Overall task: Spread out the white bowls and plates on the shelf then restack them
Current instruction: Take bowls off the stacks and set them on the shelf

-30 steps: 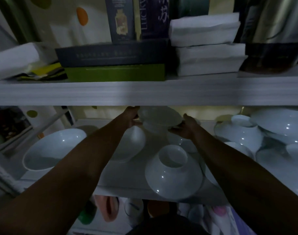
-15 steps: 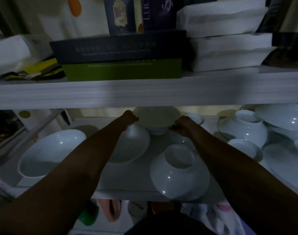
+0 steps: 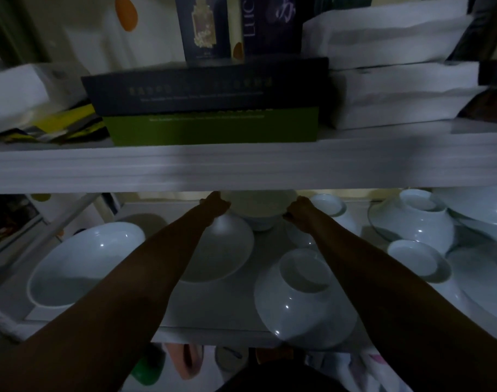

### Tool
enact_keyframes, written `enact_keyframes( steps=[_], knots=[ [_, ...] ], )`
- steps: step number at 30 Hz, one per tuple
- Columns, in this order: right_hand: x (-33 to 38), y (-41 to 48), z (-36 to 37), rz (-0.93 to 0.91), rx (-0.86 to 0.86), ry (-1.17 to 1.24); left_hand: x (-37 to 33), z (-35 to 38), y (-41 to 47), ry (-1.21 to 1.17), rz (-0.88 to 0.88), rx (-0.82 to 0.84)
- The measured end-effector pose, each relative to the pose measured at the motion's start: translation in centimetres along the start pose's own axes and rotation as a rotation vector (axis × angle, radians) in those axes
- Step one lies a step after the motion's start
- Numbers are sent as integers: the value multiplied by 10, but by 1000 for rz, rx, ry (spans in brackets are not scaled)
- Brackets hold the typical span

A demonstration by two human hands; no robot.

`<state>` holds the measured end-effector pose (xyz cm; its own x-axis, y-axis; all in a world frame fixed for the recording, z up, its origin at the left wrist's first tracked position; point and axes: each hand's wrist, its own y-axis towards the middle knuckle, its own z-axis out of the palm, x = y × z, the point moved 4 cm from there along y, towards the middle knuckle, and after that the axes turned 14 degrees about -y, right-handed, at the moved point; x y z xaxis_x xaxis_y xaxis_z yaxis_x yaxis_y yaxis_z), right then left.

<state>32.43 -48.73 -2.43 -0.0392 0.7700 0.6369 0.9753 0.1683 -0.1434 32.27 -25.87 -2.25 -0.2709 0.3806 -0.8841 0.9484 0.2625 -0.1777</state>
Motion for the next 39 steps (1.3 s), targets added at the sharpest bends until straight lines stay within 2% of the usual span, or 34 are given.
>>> enact_keyframes(
  steps=[2, 7, 13, 18, 22, 23, 25, 27, 29, 31, 33, 36, 39],
  knots=[
    [4, -3, -4, -23, -73, -17, -6, 5, -11, 82, 28, 24],
    [9, -7, -21, 28, -49, -45, -11, 12, -21, 534, 44, 20],
    [-15, -17, -59, -4, -126, -115, -27, 40, -46, 874, 141, -18],
    [-34, -31, -78, -89, -95, -174, -42, 75, -66, 888, 450, -28],
    [-49, -60, -75, -317, -44, -292, -51, 111, -105, 925, 672, 166],
    [-54, -67, -72, -370, -33, -293, -51, 117, -117, 920, 747, 189],
    [-66, -81, -68, -400, -13, -254, -47, 120, -140, 865, 781, 207],
    [-76, -95, -65, -447, -28, -314, -40, 118, -163, 871, 792, 157],
    [-80, -113, -63, -538, -84, -473, -31, 117, -183, 899, 835, 93],
    [-78, -134, -62, -740, -197, -612, -22, 117, -204, 929, 979, 14],
    [-77, -152, -53, -948, -237, -723, -15, 119, -227, 917, 1104, -14],
    [-82, -167, -39, -1090, -213, -866, -6, 127, -247, 912, 1099, 12],
    [-88, -173, -31, -1049, -177, -804, 1, 135, -256, 975, 906, 39]
  ],
)
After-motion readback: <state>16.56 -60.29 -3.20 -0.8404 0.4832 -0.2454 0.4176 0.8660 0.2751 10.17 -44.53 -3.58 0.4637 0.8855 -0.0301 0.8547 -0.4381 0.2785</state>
